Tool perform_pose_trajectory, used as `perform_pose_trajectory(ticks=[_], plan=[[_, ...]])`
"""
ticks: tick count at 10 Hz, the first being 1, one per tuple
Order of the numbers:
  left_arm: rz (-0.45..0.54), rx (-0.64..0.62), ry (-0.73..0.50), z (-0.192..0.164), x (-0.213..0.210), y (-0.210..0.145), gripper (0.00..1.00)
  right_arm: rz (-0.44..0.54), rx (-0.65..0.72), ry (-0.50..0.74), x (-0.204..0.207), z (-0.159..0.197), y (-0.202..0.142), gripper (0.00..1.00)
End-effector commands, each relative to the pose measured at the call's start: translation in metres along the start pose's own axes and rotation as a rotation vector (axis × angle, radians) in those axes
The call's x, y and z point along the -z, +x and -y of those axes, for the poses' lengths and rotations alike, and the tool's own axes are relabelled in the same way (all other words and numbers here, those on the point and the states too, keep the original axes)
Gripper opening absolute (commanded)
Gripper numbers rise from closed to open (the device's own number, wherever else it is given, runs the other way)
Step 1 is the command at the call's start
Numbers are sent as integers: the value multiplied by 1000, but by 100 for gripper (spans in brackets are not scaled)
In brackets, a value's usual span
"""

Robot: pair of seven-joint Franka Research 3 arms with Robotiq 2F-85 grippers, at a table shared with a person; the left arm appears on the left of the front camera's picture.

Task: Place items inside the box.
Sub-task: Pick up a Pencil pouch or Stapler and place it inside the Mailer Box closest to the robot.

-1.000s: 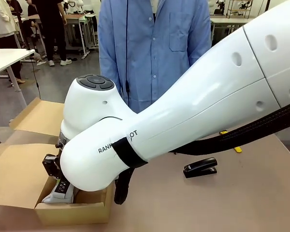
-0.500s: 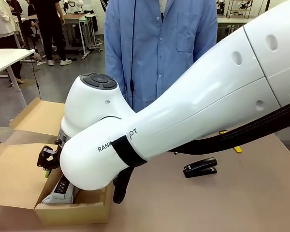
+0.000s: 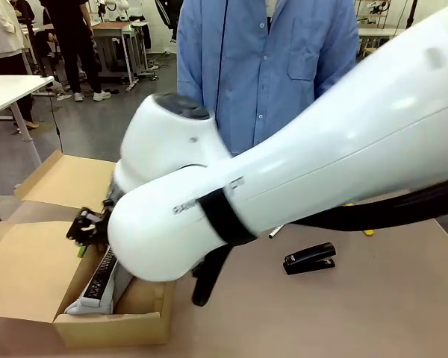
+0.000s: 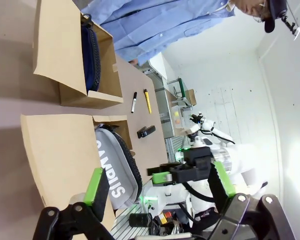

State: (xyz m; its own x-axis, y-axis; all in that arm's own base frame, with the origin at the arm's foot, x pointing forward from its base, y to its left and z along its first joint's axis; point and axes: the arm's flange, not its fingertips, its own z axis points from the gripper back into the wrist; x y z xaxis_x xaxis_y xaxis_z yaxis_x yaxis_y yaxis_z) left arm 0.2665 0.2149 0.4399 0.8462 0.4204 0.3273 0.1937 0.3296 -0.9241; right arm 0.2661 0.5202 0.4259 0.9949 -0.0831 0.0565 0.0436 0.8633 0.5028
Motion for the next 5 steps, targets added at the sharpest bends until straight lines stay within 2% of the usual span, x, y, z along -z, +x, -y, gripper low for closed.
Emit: perform_pose_trajectory(ticks=[1, 2, 3, 4, 5], plan=[[11, 19, -21, 1, 0, 0, 100, -160, -56, 166, -97, 77, -17, 100], [11, 19, -21, 1, 0, 0, 100, -239, -46, 267, -130, 106, -37, 100], [11, 19, -21, 1, 0, 0, 100, -256, -10, 333, -151, 132, -62, 100], [11, 19, -21, 1, 0, 0, 100, -141, 90, 302, -159, 143, -84, 100], [11, 19, -21, 1, 0, 0, 100, -141, -49, 235, -96, -1, -54, 100]])
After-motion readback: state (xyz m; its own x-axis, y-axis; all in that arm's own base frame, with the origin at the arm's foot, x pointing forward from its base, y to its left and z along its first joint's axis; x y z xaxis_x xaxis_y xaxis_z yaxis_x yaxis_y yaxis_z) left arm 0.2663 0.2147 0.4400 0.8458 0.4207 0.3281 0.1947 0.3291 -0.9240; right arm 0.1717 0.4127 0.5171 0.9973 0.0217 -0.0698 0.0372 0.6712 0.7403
